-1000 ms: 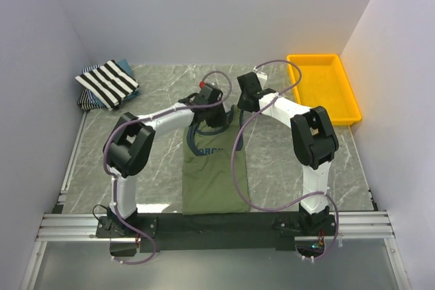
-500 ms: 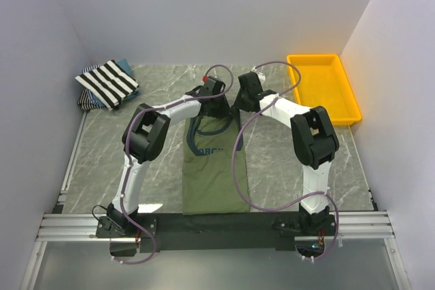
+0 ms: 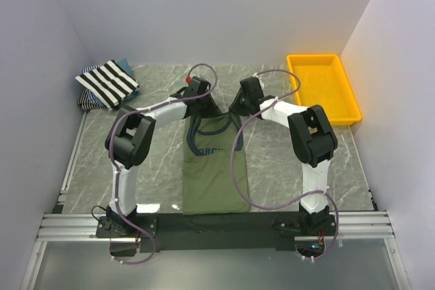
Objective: Fold and stack the tank tops
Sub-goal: Fold the tank top
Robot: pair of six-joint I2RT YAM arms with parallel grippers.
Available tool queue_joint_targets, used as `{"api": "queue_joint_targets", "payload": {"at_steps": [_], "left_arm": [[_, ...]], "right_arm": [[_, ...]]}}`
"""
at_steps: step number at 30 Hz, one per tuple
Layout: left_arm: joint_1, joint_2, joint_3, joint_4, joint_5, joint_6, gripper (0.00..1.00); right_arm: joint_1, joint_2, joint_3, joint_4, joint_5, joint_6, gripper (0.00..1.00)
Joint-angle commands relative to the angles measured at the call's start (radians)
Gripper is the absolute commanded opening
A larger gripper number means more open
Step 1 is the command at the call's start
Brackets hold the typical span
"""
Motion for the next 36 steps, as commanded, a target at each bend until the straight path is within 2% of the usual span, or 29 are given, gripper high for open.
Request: {"api": "queue_joint_targets", "payload": {"at_steps": [1, 10, 19, 25, 31, 36], "left_arm": [[-0.006, -0.091, -0.011, 0.059, 0.007, 0.003, 0.18], [-0.006, -0.218, -0.112, 0.045, 0.017, 0.023, 0.18], [-0.005, -0.486, -0.336, -0.012, -0.007, 0.068, 0.34], [-0.005, -0.687, -0.528, -0.084, -0.029, 0.094, 0.41], [-0.005, -0.861, -0.713, -0.142, -0.015, 0.052, 0.44], [-0.006, -1.008, -0.811, -0.274, -0.073, 0.005, 0.46]], "right_arm": [[-0.004, -0.006, -0.025, 0.062, -0.02, 0.043, 0.34], [-0.006, 0.064, -0.02, 0.127, -0.069, 0.079, 0.38], [-0.016, 0.008, -0.043, 0.154, -0.081, 0.057, 0.4], [-0.021, -0.071, -0.042, 0.17, -0.127, 0.02, 0.42], [-0.021, -0.155, -0.037, 0.125, -0.156, -0.02, 0.43], [-0.01, -0.319, -0.161, 0.072, -0.121, -0.029, 0.43]]}}
